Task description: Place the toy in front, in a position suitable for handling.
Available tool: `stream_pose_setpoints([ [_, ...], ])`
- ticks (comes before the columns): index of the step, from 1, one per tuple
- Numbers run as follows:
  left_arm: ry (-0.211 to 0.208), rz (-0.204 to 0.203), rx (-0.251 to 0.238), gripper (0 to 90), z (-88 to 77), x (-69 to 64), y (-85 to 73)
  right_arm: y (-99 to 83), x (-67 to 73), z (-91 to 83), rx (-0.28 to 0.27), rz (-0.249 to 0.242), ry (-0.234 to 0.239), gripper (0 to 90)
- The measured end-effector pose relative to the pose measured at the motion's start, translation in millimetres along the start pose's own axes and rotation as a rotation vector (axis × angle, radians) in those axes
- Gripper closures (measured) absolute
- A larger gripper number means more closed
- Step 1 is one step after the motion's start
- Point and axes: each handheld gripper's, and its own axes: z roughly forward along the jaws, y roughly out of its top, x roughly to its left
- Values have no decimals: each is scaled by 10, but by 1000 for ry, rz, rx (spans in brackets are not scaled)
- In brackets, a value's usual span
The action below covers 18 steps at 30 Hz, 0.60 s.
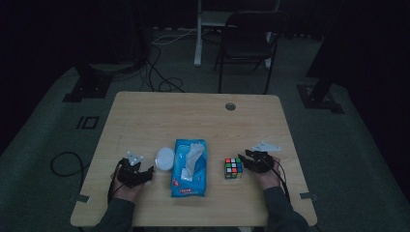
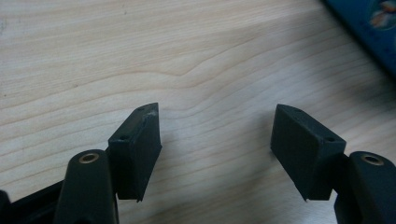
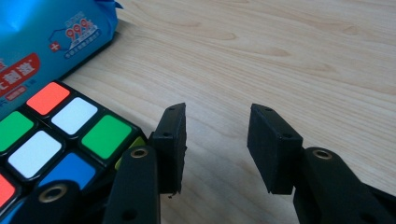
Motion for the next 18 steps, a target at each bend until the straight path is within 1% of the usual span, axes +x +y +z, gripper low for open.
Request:
stream_pose_setpoints([
  [1,0,0,0,338,0,0,0,0,0,0,0,0,0,574],
  [2,-20,-11,-29,338,-66,-15,16,-2,9,-1,0,-3,5,574],
  [3,-35,-16,-42,346,-97,-26,25,-6,39,-2,0,-11,15,569],
  [6,-79,-18,-67,355,-157,-92,62,-18,100,2,15,-25,22,568],
  [10,-122,12,-88,361,-235,-249,87,-41,171,-5,29,-27,31,563],
  [13,-143,36,-104,362,-300,-362,81,-55,216,-20,29,-32,39,563],
  [15,-156,40,-110,362,-343,-414,81,-63,238,-26,29,-38,40,563],
  [18,-176,44,-124,361,-406,-471,78,-75,256,-40,30,-32,44,561],
])
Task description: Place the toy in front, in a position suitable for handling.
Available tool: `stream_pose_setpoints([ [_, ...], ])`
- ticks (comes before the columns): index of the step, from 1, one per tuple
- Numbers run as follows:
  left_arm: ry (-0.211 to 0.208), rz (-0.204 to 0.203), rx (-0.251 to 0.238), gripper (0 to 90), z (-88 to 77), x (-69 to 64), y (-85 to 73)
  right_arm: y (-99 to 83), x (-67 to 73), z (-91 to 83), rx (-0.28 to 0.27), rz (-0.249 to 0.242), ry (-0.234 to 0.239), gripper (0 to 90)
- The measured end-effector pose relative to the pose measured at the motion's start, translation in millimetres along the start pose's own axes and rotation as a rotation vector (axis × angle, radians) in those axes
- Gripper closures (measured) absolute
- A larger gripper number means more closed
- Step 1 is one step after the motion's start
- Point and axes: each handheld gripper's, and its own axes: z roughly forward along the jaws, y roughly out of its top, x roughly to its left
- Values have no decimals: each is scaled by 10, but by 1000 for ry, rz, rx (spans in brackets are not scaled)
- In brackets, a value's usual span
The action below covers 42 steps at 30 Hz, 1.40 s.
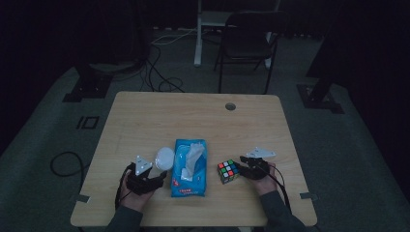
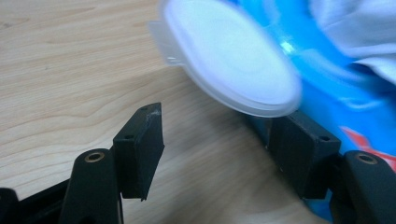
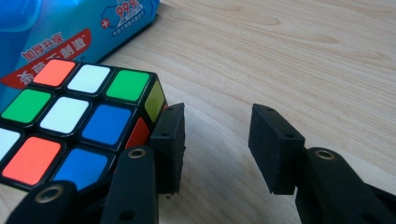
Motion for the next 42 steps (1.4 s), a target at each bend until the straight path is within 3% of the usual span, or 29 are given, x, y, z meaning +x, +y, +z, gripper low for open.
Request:
stream_pose_setpoints([
  [6,-41,-5,-25,345,-90,-115,-3,-30,26,-20,9,-1,10,548],
  [10,-98,-12,-33,337,-120,-189,-17,-33,40,-22,9,-4,9,540],
  [15,-126,-14,-4,335,-61,-282,-53,-36,46,-39,10,-5,7,530],
  [19,-123,-5,20,333,-13,-332,-86,-37,48,-60,3,-5,8,525],
  [20,-120,-7,45,337,28,-337,-96,-38,47,-63,3,-5,9,523],
  [24,-157,-7,55,434,42,-319,-70,-40,46,-67,2,-5,9,521],
  [26,-146,-1,53,470,42,-326,-47,-41,45,-67,2,-5,9,522],
  [27,-126,2,53,535,45,-322,-33,-40,47,-67,1,-5,8,521],
  [29,-86,-3,48,570,61,-293,-9,-40,48,-67,1,-5,8,521],
  [31,-51,-21,48,583,97,-224,36,-40,48,-67,1,-6,8,522],
  [34,-11,-11,37,567,159,-142,88,-37,46,-64,0,-6,8,521],
  [38,-16,-15,19,505,129,-98,138,-36,45,-68,-2,-6,7,517],
  [42,-65,49,-45,421,-35,-319,161,-40,39,-75,-6,-1,6,506],
])
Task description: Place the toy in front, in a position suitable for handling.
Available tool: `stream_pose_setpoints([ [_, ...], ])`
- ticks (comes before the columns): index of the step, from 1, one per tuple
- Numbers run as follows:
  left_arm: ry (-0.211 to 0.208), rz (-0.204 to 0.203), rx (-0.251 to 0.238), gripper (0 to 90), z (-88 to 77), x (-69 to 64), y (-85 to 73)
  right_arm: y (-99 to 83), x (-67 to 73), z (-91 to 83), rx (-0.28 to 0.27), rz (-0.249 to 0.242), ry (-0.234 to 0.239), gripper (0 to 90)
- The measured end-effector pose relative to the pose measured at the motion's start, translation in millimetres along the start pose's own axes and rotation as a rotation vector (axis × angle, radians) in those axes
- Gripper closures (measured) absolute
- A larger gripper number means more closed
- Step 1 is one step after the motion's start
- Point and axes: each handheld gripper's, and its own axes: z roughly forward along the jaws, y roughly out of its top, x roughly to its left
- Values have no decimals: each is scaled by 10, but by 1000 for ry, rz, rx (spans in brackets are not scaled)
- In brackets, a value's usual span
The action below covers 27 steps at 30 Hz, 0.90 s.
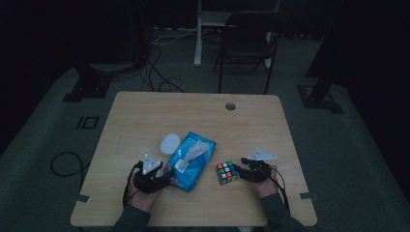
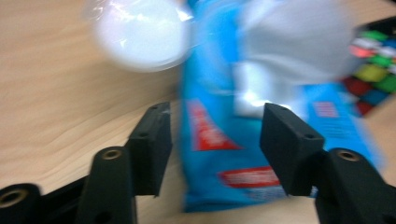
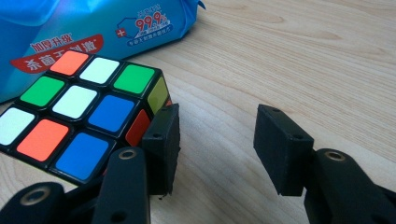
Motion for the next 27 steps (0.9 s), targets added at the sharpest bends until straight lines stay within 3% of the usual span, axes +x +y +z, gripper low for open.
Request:
stream_pose_setpoints([
  [3,-36,55,-14,375,14,-213,11,2,7,0,0,-1,-4,500],
  [5,-35,84,-5,333,88,-343,-1,3,10,-3,-3,0,-5,495],
  [9,15,131,-5,199,219,-524,-20,5,2,-7,-6,2,-4,484],
  [11,65,140,2,187,276,-561,-22,6,-3,-7,-6,1,-4,483],
  [13,112,140,27,188,352,-559,-26,6,-4,-6,-5,0,-4,481],
  [15,111,119,33,181,394,-522,-39,7,-4,-9,-8,-2,-4,479],
  [20,179,107,37,186,465,-450,-51,10,-4,-17,-13,-3,-6,478],
  [27,217,87,33,185,574,-251,6,11,1,-9,-11,-4,-5,477],
])
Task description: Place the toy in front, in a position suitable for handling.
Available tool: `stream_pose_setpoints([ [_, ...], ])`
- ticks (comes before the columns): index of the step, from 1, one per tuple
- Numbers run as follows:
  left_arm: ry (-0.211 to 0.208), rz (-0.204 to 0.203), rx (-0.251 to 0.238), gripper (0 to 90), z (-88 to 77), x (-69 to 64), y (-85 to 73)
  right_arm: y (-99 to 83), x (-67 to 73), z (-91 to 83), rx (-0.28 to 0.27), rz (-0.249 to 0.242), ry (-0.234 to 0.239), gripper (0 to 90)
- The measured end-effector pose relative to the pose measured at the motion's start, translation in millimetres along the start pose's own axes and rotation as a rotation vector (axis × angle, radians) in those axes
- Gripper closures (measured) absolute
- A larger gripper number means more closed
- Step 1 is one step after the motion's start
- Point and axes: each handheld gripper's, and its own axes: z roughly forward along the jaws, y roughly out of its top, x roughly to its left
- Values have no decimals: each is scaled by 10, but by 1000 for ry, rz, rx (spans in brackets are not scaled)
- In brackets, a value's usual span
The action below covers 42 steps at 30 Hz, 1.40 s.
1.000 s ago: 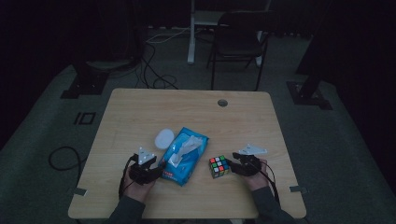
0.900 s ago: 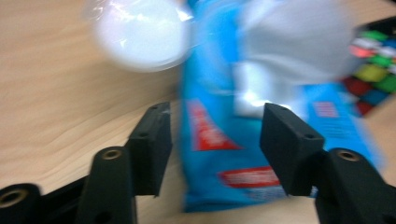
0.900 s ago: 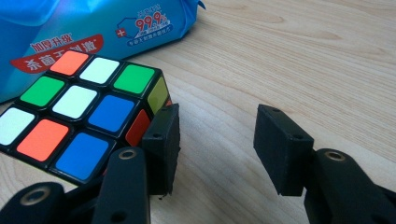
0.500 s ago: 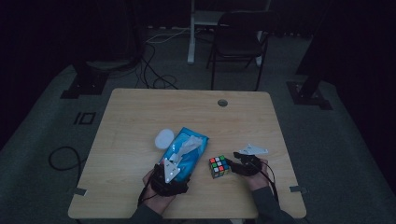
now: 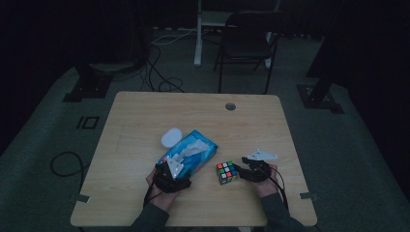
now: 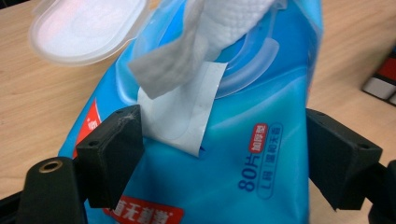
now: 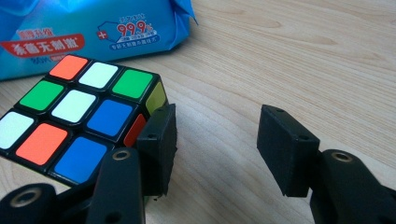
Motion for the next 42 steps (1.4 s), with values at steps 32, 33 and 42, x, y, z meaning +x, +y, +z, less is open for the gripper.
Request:
stream_pose_setpoints([
  [32,-122,-132,-36,297,40,984,-116,-45,-34,10,38,27,-43,445],
  [33,-124,-137,-33,297,38,997,-130,-50,-49,16,42,29,-49,442],
  [42,-142,-177,15,363,47,1104,-257,-64,-116,85,73,22,-72,413],
])
